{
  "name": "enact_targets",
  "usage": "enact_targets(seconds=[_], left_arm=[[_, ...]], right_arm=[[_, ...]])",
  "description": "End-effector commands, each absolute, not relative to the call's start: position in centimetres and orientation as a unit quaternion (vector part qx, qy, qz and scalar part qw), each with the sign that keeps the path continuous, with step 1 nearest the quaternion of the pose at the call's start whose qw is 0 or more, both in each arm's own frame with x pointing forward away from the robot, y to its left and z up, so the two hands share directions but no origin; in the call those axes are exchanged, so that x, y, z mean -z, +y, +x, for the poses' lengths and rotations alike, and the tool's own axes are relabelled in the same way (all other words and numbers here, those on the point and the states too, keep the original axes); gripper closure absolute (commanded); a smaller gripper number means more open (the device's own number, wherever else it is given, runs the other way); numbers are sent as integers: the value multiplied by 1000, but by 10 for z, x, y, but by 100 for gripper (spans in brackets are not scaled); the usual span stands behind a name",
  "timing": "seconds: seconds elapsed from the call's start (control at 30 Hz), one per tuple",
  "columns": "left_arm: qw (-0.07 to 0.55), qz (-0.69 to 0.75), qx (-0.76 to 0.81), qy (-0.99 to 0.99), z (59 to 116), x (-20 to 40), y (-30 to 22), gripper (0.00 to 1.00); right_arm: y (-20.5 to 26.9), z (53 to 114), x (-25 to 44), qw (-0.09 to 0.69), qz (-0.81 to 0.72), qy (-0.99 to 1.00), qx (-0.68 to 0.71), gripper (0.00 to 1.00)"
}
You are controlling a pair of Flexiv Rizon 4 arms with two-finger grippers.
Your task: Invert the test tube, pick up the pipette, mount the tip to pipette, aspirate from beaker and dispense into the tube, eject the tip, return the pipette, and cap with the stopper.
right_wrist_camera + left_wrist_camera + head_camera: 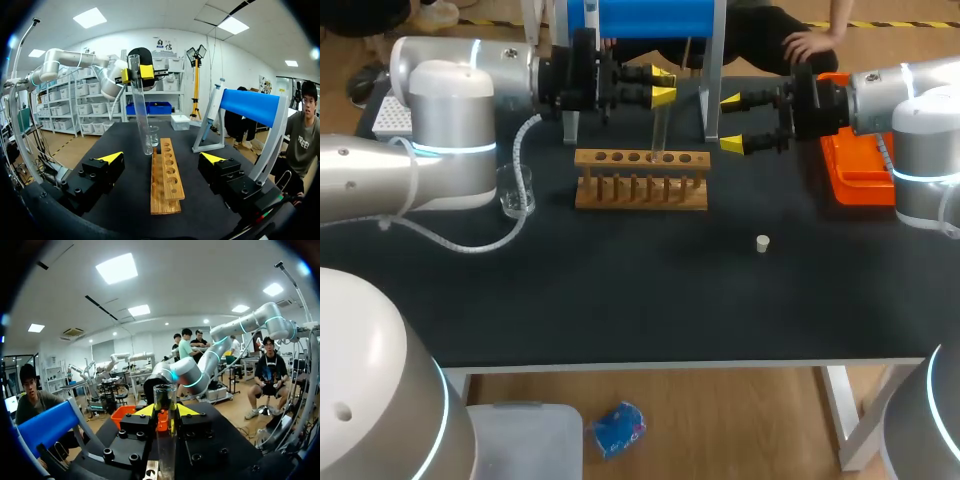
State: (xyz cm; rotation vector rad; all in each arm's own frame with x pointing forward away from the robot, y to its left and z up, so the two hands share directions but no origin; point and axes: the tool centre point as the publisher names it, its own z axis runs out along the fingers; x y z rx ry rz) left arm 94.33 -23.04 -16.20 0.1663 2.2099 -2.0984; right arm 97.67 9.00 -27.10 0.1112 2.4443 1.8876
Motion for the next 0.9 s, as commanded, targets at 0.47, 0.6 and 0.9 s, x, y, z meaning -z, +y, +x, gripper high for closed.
enact_targets(seconds=[0.47,0.6,0.9], left_arm=[[38,61,688,722,971,167,-233,100],[23,49,688,723,977,173,-234,100],[25,48,681,731,985,176,-236,100]], right_arm=[[90,976,271,26,36,791,-610,0],[90,976,271,26,36,791,-610,0],[90,976,271,26,36,791,-610,0]])
